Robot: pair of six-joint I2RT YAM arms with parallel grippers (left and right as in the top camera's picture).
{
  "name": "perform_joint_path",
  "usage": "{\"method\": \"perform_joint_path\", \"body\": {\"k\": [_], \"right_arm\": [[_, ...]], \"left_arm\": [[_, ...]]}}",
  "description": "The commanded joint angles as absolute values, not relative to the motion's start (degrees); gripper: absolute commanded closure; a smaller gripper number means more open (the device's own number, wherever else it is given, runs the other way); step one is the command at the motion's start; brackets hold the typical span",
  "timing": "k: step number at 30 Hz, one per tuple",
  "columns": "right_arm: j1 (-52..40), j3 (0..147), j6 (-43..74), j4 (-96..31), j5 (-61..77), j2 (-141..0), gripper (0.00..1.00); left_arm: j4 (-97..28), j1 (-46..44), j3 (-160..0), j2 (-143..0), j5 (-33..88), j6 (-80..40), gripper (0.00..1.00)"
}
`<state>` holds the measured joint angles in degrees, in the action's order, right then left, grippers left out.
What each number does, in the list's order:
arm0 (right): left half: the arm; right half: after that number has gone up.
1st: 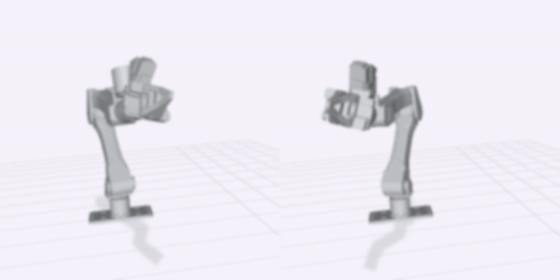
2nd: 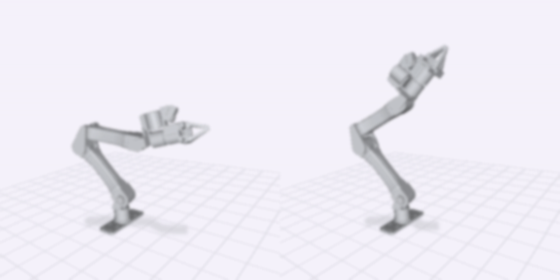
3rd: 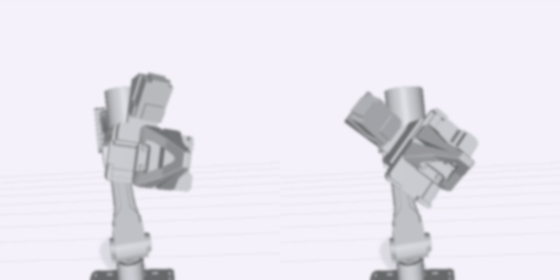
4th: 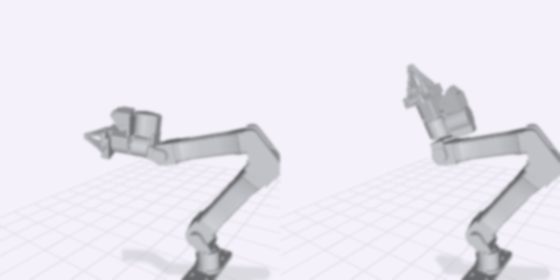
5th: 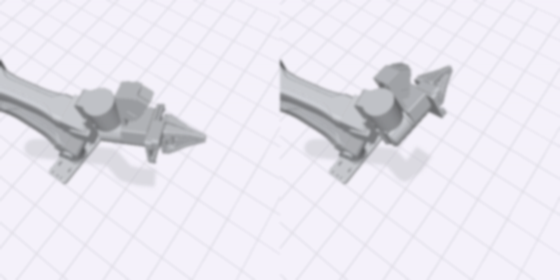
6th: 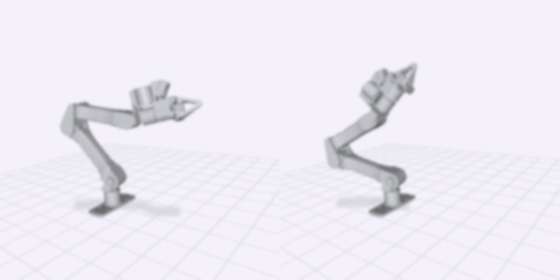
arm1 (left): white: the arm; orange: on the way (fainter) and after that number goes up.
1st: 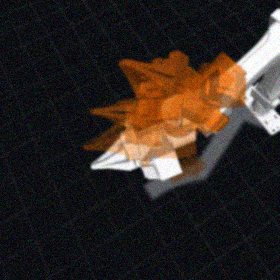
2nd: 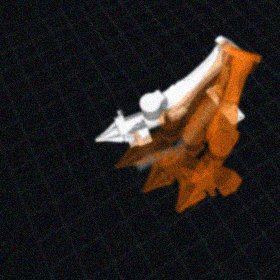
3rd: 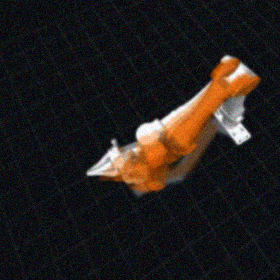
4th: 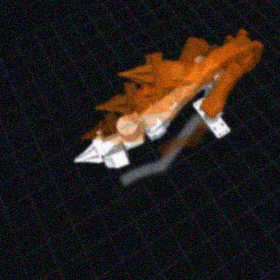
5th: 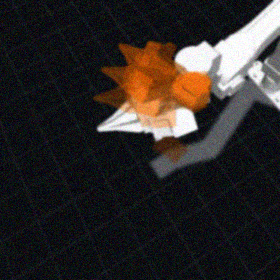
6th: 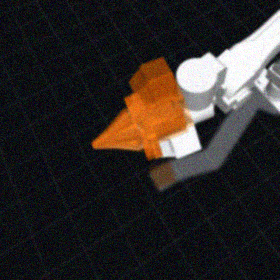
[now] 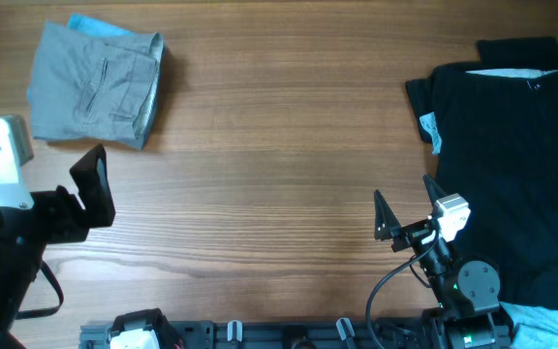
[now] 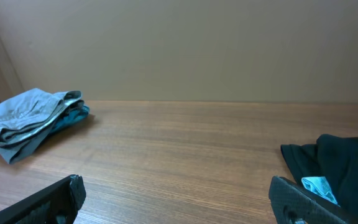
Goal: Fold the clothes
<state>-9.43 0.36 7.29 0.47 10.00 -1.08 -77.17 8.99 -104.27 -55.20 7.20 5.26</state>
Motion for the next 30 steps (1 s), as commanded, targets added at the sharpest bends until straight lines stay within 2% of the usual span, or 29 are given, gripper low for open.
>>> {"method": "perform_joint_path", "body": {"k": [1, 9, 19, 30], "right_arm": [[-9.13, 0.3, 7.88, 0.82, 9.39, -0.27, 0.0], [-9.13, 0.3, 7.88, 0.84, 9.39, -0.27, 0.0], [-9.13, 0.3, 7.86, 0.82, 9.39, -0.27, 0.0], [-9.13, 0.3, 7.88, 0.84, 9.39, -0.27, 0.0]], "left_arm": [[-77.28, 7.25, -104.12, -54.41, 0.32, 10.5, 0.0], [-77.47, 7.09, -104.12, -54.41, -0.1, 10.5, 0.0], [-76.27, 2.79, -100.14, -53.19, 0.82, 9.43, 0.0], [-44.31, -1.28, -63.02, -38.57, 5.69, 8.14, 0.0]]}}
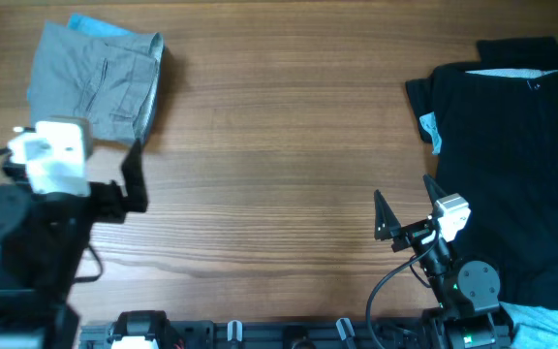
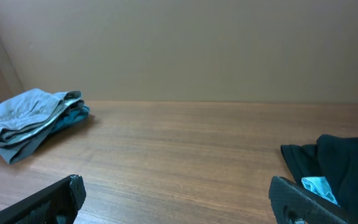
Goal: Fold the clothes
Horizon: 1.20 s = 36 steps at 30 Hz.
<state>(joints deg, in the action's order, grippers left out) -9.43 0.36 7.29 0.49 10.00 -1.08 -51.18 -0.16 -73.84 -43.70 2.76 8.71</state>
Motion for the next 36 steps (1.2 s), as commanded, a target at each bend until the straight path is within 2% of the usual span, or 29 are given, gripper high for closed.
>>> {"method": "perform_joint_path", "body": {"k": [1, 7, 16, 33, 36], "right_arm": [[-9.13, 0.3, 7.86, 0.82, 9.39, -0.27, 0.0], [-9.13, 0.3, 7.88, 0.82, 9.37, -0.27, 0.0], [-9.13, 0.3, 7.86, 0.82, 9.39, -0.27, 0.0], [-9.13, 0.3, 7.86, 0.82, 9.39, -0.27, 0.0], [-9.13, 0.3, 7.9, 0.82, 9.39, -0.27, 0.0]], "left_arm": [[-41.58, -1.28, -59.72, -37.01, 6.28, 8.14, 0.0], [-26.3, -1.28, -40.03, -26.17, 8.56, 8.1, 0.0], [-13.23, -0.56, -19.59, -9.39, 8.56, 5.45, 0.0], [1.28, -0.47, -0.25, -0.16, 8.67, 5.08, 0.0], [-0.64, -0.47, -0.32, -0.16, 8.73, 5.1, 0.0]]}}
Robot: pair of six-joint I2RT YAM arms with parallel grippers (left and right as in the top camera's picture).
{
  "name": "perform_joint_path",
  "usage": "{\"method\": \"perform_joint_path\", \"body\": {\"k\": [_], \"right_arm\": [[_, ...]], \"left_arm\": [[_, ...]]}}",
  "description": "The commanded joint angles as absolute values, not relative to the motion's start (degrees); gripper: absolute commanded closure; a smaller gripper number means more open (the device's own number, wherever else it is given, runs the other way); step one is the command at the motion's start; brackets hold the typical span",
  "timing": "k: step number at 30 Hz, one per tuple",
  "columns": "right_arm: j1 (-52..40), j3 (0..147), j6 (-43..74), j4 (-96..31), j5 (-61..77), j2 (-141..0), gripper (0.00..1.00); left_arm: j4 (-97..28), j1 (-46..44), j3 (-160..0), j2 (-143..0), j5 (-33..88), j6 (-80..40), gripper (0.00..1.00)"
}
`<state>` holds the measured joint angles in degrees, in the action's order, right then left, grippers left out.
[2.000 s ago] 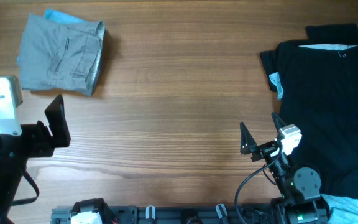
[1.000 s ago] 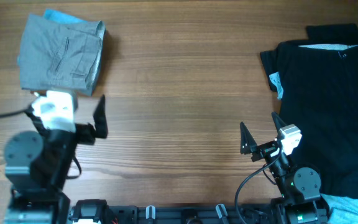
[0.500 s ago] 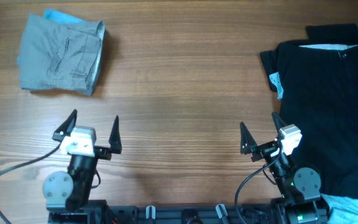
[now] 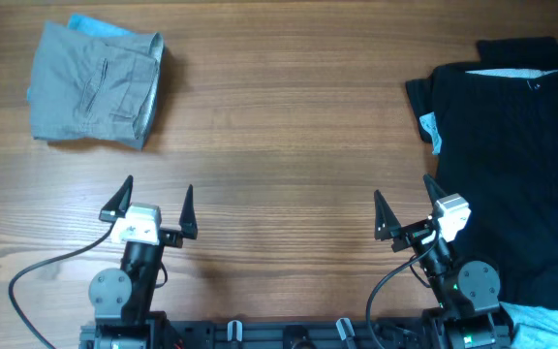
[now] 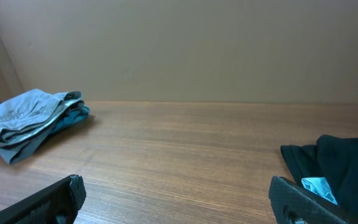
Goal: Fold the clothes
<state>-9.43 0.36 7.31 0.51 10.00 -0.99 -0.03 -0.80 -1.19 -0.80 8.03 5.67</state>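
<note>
A folded grey garment [image 4: 93,83] with a light blue one under it lies at the far left of the table, also seen as the folded grey pile [image 5: 28,121]. A black shirt [image 4: 511,165] is spread at the right, its edge [image 5: 334,165] showing in the right wrist view with a bit of light blue cloth [image 5: 319,188]. My left gripper [image 4: 153,202] stands open near the front left, empty. My right gripper [image 4: 407,206] is open near the front right, just left of the black shirt, nothing between its fingers [image 5: 173,199].
The wooden table [image 4: 279,145] stretches bare between the two piles. A light blue cloth corner [image 4: 550,322] peeks out at the front right edge under the shirt. The arm bases and cables sit along the front edge.
My left arm has drawn back from just below the grey pile to the front edge, its gripper open. The right arm and the clothes have not moved.
My left arm was at the far left edge, below the folded grey pile. Then it stood closer to the pile's lower right. Now it rests at the front, open and empty, with the grey pile folded and the black shirt spread flat throughout.
</note>
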Motion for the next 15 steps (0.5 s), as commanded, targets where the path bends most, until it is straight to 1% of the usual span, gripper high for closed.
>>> {"method": "perform_joint_path", "body": {"k": [1, 4, 15], "right_arm": [[-9.13, 0.3, 7.86, 0.82, 9.39, -0.27, 0.0], [-9.13, 0.3, 7.88, 0.82, 9.39, -0.27, 0.0], [-9.13, 0.3, 7.88, 0.82, 9.39, -0.67, 0.0]], "left_arm": [[-1.19, -0.47, -0.32, -0.16, 8.73, 5.1, 0.0], [-3.51, -0.47, -0.32, -0.16, 8.73, 5.1, 0.0], [-3.49, -0.47, -0.32, -0.38, 8.73, 5.1, 0.0]]}}
